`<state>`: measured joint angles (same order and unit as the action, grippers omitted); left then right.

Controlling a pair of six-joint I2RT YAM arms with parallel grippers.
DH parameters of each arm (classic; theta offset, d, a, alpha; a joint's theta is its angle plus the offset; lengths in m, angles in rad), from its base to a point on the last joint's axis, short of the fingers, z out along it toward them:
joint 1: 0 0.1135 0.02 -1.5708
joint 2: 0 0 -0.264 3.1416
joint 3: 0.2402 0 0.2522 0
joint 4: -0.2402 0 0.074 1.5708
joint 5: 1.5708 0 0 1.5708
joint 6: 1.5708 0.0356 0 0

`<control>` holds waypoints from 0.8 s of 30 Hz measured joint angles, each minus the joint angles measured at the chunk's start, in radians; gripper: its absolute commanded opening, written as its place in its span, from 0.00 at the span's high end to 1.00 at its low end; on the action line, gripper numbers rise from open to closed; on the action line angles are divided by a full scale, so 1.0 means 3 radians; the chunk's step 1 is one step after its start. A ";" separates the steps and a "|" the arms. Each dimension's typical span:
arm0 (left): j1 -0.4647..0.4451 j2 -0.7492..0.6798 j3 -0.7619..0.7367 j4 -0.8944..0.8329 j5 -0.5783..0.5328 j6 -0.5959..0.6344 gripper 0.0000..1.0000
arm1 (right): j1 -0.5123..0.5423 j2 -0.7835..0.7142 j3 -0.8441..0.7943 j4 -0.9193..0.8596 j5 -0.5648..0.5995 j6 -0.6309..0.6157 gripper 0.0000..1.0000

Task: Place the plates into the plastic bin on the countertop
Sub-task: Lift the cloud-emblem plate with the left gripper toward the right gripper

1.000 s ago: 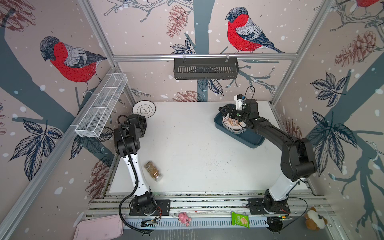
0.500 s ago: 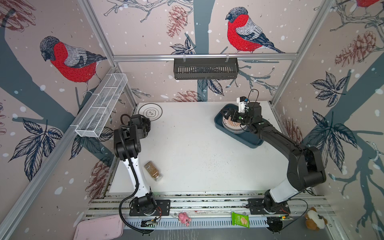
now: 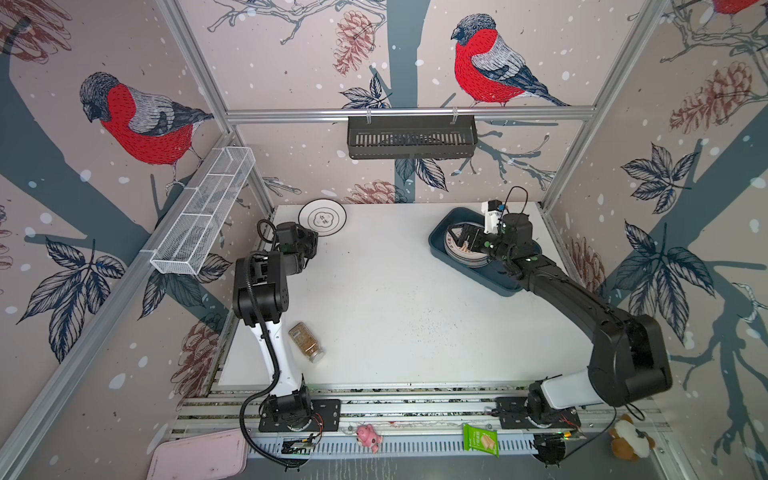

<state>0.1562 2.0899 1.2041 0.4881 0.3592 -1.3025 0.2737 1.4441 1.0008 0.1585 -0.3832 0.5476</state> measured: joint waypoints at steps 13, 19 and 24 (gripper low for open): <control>-0.0198 -0.0437 0.0000 -0.0637 0.0317 0.0521 0.99 | -0.0108 -0.0141 -0.0210 -0.0001 0.0032 0.0095 0.01; -0.0345 -0.0655 0.0159 -0.1092 0.0406 0.0865 0.99 | -0.0140 -0.0155 -0.0221 0.0001 0.0029 0.0107 0.01; -0.0435 -0.0945 0.0055 -0.1241 0.0511 0.1169 0.98 | -0.0154 -0.0116 -0.0219 0.0000 0.0022 0.0121 0.01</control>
<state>0.0257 1.8065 1.2205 0.1158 0.5125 -0.9520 0.2276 1.4094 0.9352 0.1585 -0.3767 0.5838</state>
